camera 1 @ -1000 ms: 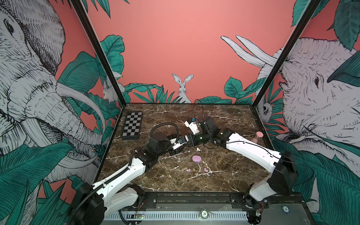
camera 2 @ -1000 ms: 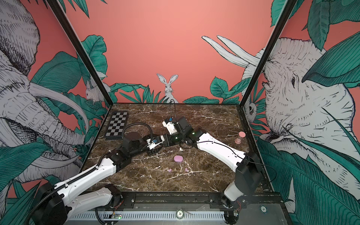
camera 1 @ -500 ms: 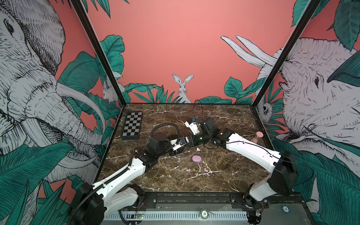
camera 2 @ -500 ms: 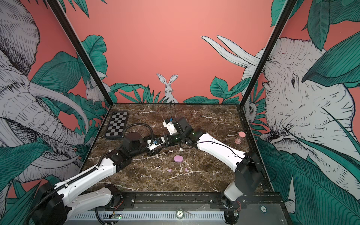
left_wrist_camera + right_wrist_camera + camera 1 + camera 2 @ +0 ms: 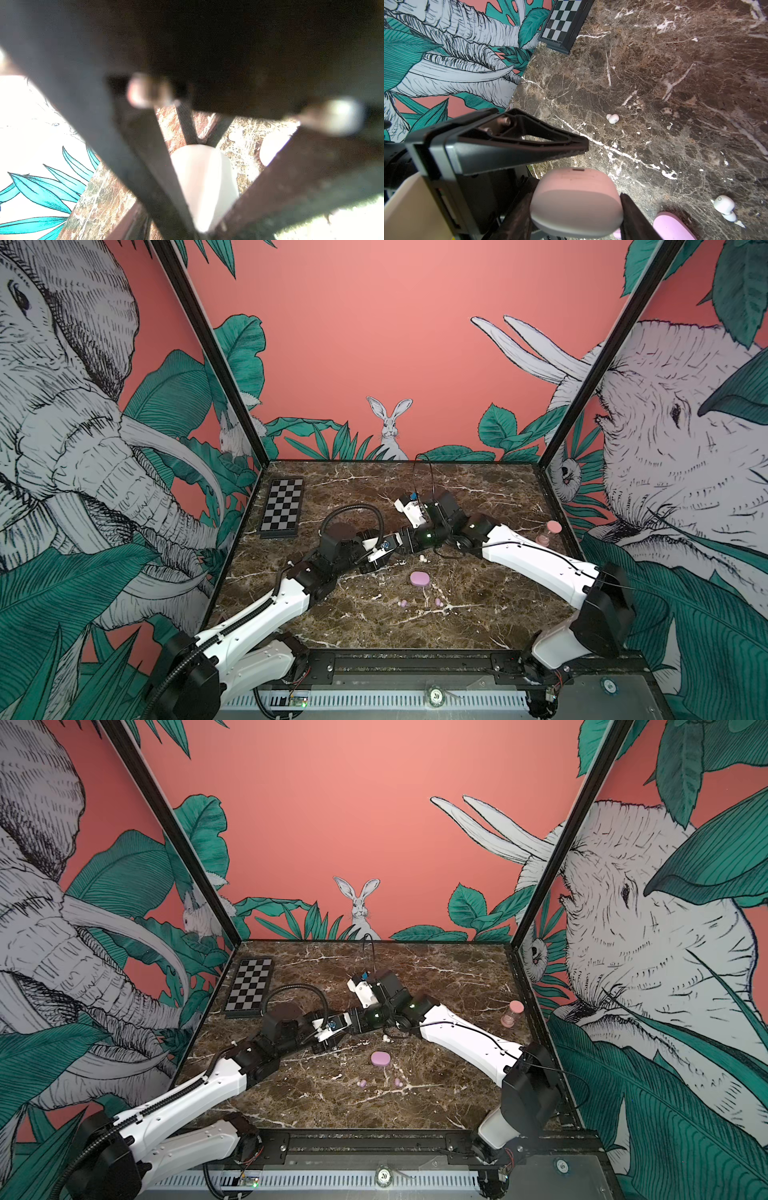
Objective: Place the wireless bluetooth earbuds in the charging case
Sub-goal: 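Close the left gripper on the white case held by the right gripper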
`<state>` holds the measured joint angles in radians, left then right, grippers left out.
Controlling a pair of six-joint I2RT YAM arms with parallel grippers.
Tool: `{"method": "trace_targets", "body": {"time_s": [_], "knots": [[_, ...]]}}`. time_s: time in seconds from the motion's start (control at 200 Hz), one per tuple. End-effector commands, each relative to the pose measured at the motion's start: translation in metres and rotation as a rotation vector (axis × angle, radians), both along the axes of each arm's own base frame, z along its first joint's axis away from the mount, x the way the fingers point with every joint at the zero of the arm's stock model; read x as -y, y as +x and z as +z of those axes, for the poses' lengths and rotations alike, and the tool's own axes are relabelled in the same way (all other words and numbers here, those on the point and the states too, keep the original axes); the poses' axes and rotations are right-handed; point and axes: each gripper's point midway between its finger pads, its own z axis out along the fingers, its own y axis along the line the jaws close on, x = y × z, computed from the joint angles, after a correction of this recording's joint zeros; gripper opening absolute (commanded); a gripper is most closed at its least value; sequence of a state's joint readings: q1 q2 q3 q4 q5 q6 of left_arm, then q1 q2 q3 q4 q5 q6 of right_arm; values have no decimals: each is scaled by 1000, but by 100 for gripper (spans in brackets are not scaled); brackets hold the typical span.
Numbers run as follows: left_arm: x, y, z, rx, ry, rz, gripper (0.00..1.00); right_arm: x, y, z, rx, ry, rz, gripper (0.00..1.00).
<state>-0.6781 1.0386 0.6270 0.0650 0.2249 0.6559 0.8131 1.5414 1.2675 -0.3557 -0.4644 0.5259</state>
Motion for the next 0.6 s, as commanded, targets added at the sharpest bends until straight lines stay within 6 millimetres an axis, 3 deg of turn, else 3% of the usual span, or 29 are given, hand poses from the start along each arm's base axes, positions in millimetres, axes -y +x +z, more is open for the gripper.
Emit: {"method": "trace_targets", "body": {"time_s": [0.0,0.595], "knots": [[-3,-3,-3,16,19,-2,54,-6,-7,26,53,74,36,30],[-3,-2,3,39,-5,3,50,-10,-11,29,38,104,54,31]]}}
